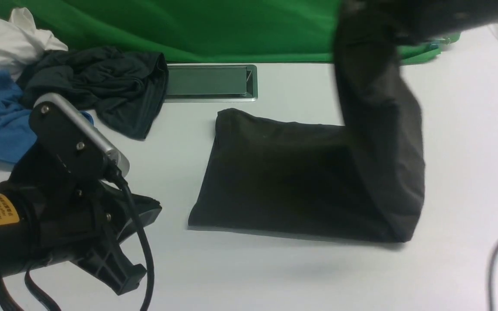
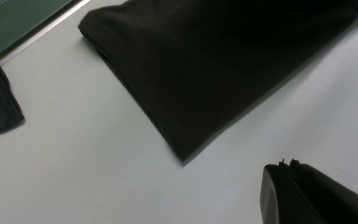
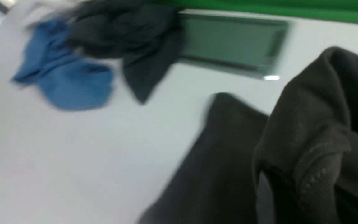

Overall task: Fold a long-sleeved shirt on a white desktop.
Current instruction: 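Fold the right end of the dark garment over onto its left end with the right gripper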

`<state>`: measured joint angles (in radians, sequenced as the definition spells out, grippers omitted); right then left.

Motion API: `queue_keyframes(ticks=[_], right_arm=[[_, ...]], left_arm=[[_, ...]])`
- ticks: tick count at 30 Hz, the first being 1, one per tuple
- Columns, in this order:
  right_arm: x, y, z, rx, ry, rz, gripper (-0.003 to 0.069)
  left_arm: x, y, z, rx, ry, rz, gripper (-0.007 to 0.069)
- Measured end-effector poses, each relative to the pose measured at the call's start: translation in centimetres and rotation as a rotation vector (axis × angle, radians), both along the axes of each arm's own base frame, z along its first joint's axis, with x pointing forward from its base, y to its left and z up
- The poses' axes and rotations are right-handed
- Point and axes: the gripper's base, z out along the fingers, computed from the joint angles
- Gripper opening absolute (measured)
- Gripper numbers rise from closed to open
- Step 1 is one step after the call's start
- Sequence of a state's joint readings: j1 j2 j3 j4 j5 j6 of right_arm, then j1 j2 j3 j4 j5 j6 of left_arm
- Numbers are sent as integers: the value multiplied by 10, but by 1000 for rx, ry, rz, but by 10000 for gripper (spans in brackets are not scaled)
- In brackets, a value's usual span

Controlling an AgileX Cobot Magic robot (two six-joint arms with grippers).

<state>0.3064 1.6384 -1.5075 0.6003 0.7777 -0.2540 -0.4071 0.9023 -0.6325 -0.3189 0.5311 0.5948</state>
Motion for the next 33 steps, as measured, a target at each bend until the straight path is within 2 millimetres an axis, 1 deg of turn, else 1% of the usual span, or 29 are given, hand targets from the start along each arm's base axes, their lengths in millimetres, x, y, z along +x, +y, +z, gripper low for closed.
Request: queue_keyframes(ticks=[2,5,7,8,9,10,11,14,15,16,17,20,22,23,24,26,28,29,31,32,33], right_arm=[[8,24,-8,2,16,53,94],[15,50,-25,-5,51,105,94],[22,70,-44,-18,86,142,94],[24,75,-49,-21,97,152,94],[24,76,-49,-21,95,154,94],[28,86,-61,-30,116,170,94],[29,87,-63,-31,121,171,94],[37,104,-86,-30,173,191,94],[39,107,-91,-25,186,194,94],[39,107,-91,-25,186,194,94],[40,111,-97,-22,207,200,94],[41,116,-107,-8,252,184,104],[41,118,-111,5,281,167,146],[41,120,-112,11,296,159,185],[40,121,-112,24,310,145,265],[40,121,-111,31,317,142,318],[39,123,-108,44,333,145,425],[38,123,-106,47,338,151,454],[38,124,-101,51,338,164,474],[38,125,-93,55,331,178,483],[38,125,-90,53,328,186,482]], left_arm=[[1,0,1,-4,-12,4,19],[2,0,2,-9,-25,9,19],[2,0,2,-11,-31,11,19],[2,0,2,-11,-31,11,19],[2,0,2,-11,-31,11,19],[2,0,2,-11,-31,11,19],[2,0,2,-11,-31,11,19],[2,0,2,-12,-32,11,19],[2,0,2,-12,-33,11,19],[2,0,2,-12,-33,11,19],[2,0,3,-13,-35,12,19],[3,0,3,-13,-36,12,19],[3,0,3,-13,-36,12,19],[3,0,3,-13,-37,13,19],[3,0,3,-14,-36,13,19],[3,0,3,-16,-36,13,19],[2,0,3,-21,-33,14,19],[2,0,3,-23,-33,15,19],[2,0,3,-25,-32,15,19],[2,0,3,-25,-32,15,19],[2,-1,3,-26,-31,15,19]])
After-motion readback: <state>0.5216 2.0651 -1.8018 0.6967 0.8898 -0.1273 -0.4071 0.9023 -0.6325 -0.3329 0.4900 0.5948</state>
